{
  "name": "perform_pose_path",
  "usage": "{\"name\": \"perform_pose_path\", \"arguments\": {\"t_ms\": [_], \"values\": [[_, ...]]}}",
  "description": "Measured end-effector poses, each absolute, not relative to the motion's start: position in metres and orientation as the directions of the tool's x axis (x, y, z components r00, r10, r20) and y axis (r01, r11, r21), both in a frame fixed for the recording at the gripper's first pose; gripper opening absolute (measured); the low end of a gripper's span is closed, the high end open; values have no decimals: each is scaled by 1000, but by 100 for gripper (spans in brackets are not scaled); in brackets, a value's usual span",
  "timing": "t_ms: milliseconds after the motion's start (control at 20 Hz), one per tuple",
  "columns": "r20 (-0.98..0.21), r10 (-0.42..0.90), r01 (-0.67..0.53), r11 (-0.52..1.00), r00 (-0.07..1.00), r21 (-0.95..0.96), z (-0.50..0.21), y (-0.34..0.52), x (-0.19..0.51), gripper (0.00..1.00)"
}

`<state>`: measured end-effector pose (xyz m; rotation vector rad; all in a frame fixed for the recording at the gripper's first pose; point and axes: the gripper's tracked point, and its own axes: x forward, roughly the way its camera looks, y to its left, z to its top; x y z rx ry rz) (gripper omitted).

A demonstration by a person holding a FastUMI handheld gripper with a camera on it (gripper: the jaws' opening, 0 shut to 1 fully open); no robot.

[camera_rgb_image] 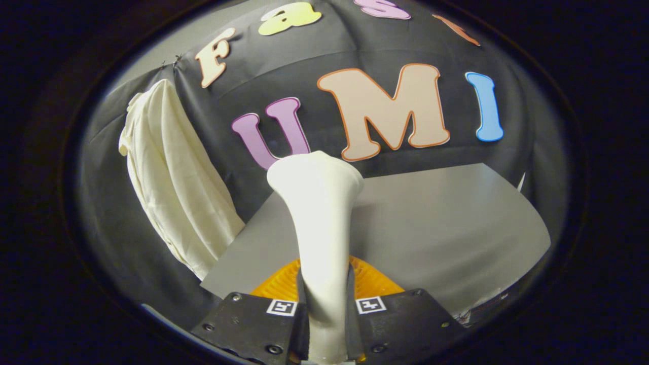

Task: Iron the clothes twice with a garment steamer, once on the left side and once on the right side.

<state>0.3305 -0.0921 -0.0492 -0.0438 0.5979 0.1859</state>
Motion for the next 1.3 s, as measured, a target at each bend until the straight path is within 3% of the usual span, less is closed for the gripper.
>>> {"name": "perform_pose_path", "arguments": {"t_ms": [550, 900, 1300], "values": [[-459, 181, -190, 981, 870, 28, -29, -53, 222, 27], [-403, 201, -218, 976, 893, 6, -7, 52, 151, 27], [-358, 219, -244, 969, 908, -27, 2, 182, 135, 27]]}}
